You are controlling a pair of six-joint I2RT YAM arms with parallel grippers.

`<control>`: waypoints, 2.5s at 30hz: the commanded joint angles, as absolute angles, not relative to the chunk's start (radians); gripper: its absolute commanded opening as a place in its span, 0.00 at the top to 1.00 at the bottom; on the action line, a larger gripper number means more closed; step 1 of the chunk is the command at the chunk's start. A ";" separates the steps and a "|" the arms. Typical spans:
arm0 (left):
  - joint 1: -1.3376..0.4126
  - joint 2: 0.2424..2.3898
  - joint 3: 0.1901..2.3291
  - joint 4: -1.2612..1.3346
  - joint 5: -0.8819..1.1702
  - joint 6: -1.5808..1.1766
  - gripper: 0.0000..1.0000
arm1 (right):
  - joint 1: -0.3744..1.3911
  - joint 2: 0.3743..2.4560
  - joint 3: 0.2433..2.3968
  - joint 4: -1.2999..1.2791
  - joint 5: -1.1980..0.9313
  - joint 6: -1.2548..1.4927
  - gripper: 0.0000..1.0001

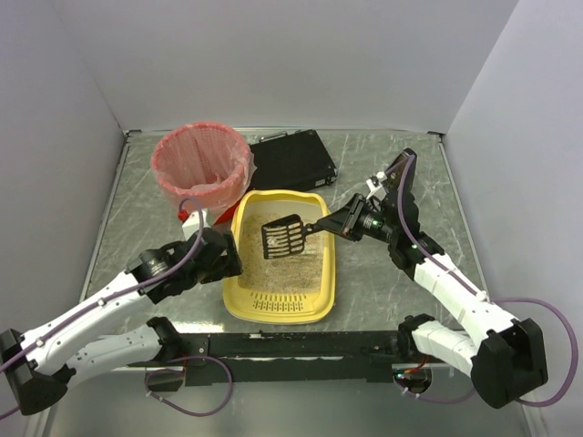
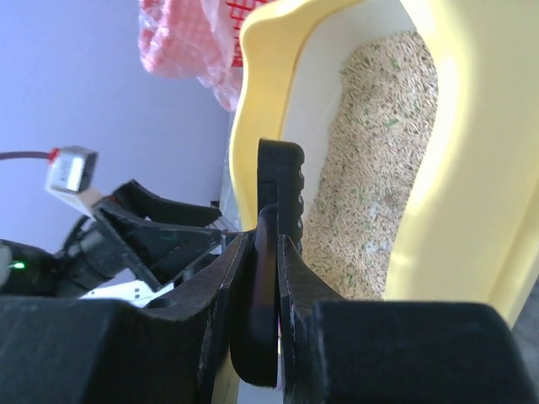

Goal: Clean the litter box

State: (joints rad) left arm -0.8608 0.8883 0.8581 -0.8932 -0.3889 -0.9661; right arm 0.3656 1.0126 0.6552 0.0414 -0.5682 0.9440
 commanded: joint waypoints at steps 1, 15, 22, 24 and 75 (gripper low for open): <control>-0.864 0.821 0.833 -0.951 -0.474 -1.063 0.03 | 0.360 1.013 0.698 0.059 -0.591 0.924 1.00; -0.861 0.753 0.810 -0.971 -0.549 -1.144 0.03 | 0.348 1.109 0.963 -0.040 -0.627 0.925 1.00; -0.861 0.745 0.795 -0.948 -0.482 -1.127 0.03 | 0.406 1.327 1.314 -0.072 -0.661 0.943 1.00; -0.862 0.746 0.795 -0.953 -0.468 -1.143 0.03 | 0.442 1.429 1.479 -0.123 -0.644 0.922 1.00; -0.864 0.361 0.492 -0.845 -0.194 -1.352 0.03 | 0.675 1.065 1.160 -0.259 -0.062 0.235 1.00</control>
